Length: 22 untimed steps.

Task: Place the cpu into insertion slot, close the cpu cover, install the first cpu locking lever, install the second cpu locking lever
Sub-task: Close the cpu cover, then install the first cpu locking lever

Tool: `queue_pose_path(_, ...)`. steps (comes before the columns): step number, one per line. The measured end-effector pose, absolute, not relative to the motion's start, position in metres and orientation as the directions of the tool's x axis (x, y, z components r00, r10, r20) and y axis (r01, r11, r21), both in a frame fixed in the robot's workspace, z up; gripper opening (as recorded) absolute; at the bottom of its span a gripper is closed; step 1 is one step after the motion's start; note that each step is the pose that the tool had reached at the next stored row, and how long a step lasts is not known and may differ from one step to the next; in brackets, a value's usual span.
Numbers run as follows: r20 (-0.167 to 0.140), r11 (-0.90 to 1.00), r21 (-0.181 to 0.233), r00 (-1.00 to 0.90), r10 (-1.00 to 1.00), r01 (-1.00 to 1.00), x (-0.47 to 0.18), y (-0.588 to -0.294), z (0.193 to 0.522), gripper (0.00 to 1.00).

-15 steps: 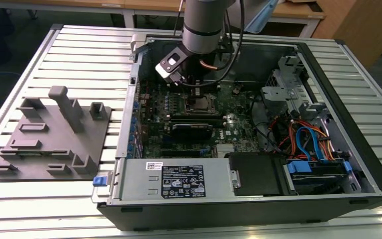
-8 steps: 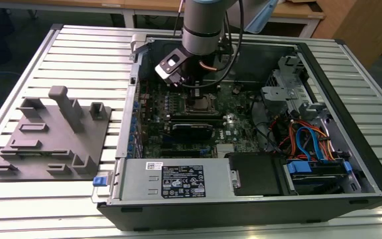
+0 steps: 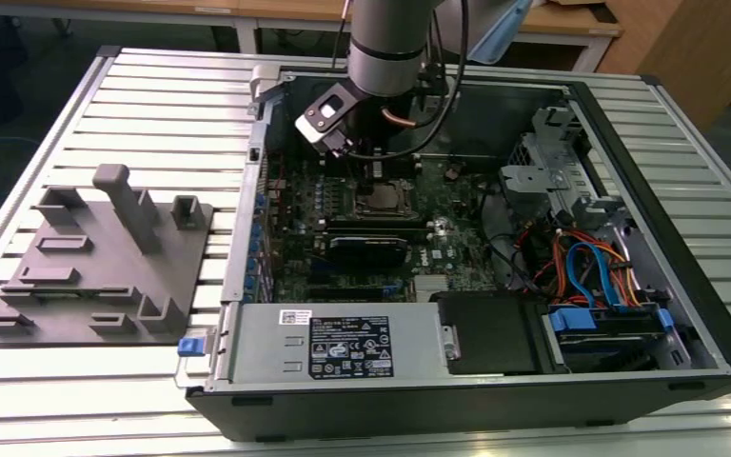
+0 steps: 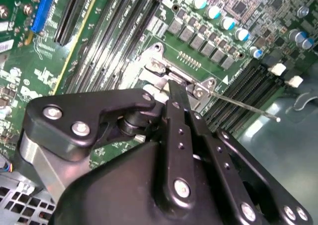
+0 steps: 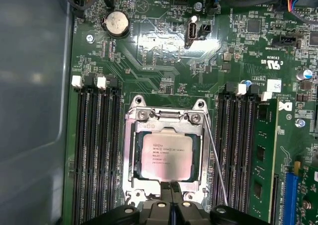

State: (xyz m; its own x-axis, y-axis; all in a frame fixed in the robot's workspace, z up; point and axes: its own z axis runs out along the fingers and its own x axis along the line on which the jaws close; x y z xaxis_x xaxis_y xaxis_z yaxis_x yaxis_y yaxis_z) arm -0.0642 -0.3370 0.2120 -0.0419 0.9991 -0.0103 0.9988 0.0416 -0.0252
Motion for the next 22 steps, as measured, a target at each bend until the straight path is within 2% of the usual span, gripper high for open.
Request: queue_pose_path(22, -0.01, 0.042, -0.025, -0.042, 0.999, 0.999, -0.036, -0.337, 0.212, 0.1)
